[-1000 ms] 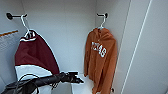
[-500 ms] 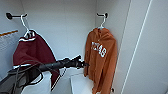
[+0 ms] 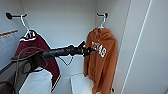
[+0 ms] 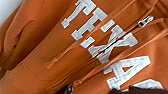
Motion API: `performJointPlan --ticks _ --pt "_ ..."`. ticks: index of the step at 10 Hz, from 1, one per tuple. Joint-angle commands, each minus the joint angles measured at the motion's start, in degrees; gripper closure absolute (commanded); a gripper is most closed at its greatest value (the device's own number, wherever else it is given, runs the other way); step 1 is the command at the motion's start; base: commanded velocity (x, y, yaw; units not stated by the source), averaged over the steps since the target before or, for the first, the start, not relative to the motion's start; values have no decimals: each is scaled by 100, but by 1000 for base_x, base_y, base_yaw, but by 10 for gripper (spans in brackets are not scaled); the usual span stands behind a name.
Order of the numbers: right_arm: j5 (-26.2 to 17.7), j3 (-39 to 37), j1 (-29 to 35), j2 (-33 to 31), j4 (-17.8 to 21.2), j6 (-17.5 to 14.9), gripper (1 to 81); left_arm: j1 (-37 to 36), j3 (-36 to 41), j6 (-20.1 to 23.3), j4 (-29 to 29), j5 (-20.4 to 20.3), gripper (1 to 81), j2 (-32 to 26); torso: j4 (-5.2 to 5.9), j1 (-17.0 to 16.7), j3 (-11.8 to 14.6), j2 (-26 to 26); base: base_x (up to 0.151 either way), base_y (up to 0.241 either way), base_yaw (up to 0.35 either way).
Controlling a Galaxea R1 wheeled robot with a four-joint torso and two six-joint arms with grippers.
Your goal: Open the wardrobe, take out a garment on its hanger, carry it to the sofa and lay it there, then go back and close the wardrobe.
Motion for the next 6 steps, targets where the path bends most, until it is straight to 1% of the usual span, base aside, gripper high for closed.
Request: performJointPlan --ticks 1,4,6 --pt "-248 37 234 57 9 23 10 -1530 -256 -811 6 -466 10 115 0 0 0 0 0 0 0" --pt "-239 37 226 74 0 24 10 -2022 -739 -1497 -12 -599 10 361 0 0 0 0 0 0 0" --pt "-221 37 217 101 0 24 10 -2154 -1100 -1928 -4 -827 10 589 0 2 0 0 0 0 0"
